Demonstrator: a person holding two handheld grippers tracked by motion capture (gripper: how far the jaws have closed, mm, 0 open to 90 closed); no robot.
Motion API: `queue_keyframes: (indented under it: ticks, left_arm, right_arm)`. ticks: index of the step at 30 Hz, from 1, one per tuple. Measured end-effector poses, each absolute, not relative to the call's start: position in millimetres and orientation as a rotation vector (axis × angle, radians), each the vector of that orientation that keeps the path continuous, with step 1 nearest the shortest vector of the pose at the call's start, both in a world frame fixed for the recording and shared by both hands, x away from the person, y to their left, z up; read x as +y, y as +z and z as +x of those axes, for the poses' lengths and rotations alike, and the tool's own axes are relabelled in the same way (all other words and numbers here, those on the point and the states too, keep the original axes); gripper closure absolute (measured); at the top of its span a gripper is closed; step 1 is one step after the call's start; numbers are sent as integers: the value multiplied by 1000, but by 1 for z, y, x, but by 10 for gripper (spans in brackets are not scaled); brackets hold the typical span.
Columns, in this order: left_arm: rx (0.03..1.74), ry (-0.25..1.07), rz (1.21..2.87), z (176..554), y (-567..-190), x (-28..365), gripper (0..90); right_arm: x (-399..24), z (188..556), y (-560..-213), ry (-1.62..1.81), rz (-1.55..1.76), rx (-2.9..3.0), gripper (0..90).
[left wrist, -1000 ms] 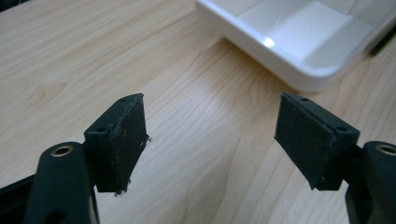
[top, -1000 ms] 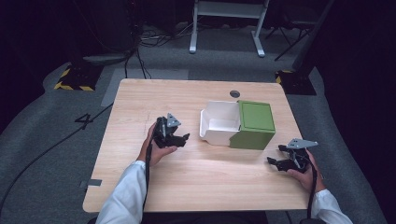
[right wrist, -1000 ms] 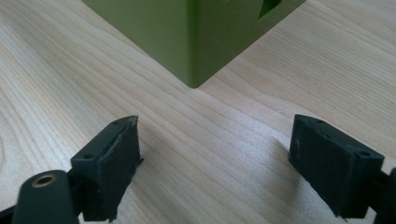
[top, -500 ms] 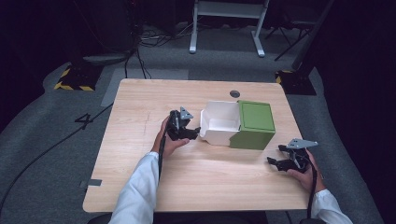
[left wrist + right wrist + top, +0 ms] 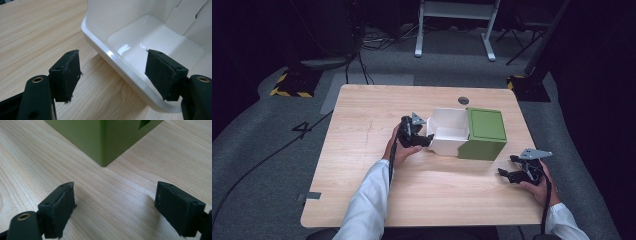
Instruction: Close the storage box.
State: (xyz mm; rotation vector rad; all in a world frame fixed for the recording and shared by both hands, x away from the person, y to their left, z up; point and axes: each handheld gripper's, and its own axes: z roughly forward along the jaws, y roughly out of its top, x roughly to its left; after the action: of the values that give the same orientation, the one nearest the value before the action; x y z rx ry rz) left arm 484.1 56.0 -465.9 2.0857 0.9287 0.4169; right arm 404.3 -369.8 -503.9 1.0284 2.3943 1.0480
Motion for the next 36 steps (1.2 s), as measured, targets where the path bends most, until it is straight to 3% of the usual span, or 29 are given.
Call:
queue_keyframes:
  ticks: [8,12,36]
  left_arm:
    - [938,306,2058,489,-480,55,356]
    - [930,247,2042,489,-483,54,443]
    - [914,222,2061,494,-481,15,493]
  right_arm:
    - [-370,404,-504,1048,1028,2394,164]
    - [-370,404,-504,1048,1028,2395,164]
    - [-370,404,-504,1048,1027,2395,164]
